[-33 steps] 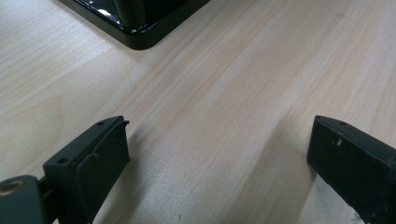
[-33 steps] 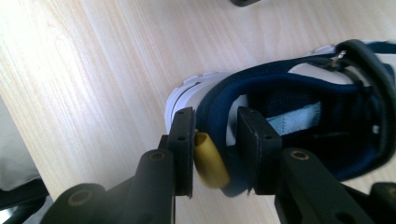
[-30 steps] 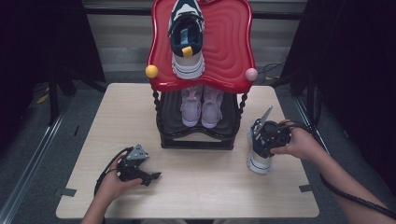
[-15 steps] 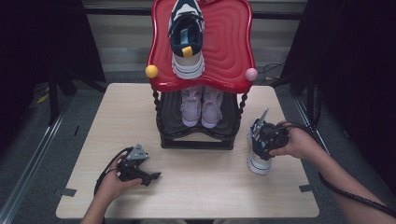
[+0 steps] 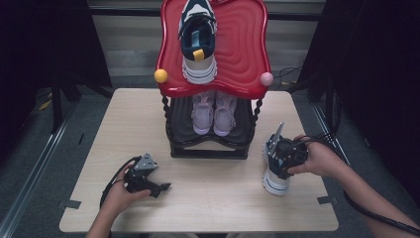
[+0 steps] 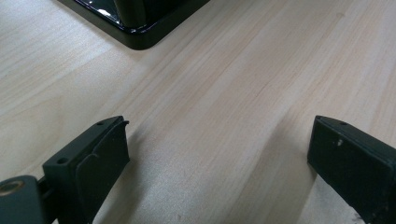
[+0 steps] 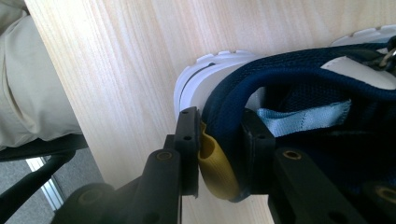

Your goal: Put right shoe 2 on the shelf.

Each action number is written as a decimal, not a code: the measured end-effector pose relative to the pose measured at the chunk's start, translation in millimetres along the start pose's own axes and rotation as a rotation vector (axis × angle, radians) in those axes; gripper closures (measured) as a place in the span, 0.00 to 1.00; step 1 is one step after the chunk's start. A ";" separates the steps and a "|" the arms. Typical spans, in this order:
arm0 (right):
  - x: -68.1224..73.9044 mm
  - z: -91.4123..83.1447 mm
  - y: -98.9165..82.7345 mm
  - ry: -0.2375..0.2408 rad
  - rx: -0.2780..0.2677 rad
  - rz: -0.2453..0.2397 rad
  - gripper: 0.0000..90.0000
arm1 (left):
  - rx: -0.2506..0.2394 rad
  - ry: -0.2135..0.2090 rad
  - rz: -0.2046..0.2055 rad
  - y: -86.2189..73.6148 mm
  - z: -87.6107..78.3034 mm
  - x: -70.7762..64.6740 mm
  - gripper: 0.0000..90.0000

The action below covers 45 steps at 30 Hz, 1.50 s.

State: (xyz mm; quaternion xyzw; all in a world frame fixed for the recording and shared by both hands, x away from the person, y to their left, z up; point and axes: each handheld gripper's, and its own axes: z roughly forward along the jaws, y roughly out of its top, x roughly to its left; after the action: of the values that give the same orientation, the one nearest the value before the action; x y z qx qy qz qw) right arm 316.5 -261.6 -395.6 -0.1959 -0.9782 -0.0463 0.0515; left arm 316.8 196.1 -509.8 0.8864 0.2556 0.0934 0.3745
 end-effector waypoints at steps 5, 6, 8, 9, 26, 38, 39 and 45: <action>-3.3 0.7 0.5 -0.002 0.012 -0.020 0.73 | 0.000 -0.002 0.000 0.0 0.0 0.1 0.05; -3.5 1.1 0.7 0.003 0.017 -0.021 0.73 | -0.001 -0.002 0.000 0.0 0.1 0.1 0.05; -3.4 2.1 0.7 0.004 0.018 -0.034 0.72 | -0.001 -0.001 0.000 0.0 0.1 0.1 0.05; -2.5 2.0 0.9 0.004 0.031 -0.031 0.71 | -0.002 -0.003 0.000 0.0 0.2 0.1 0.05; -2.5 7.5 7.8 0.032 0.086 -0.046 0.79 | -0.001 -0.002 0.000 0.0 0.0 0.1 0.05; -4.4 5.5 7.2 0.041 0.089 -0.047 0.77 | -0.005 -0.002 -0.006 0.0 0.3 -0.3 0.05; -4.7 5.4 7.0 0.044 0.073 -0.053 0.75 | -0.005 -0.002 -0.006 -0.1 0.3 -0.3 0.05; -4.9 3.3 4.6 0.042 0.081 -0.045 0.76 | -0.004 0.000 -0.006 -0.1 0.3 -0.3 0.05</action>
State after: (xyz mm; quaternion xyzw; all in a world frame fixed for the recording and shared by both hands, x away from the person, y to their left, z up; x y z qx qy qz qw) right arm 322.5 -258.8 -399.1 -0.1705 -0.9821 -0.0119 0.0790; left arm 316.6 195.8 -510.0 0.8849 0.2578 0.0928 0.3768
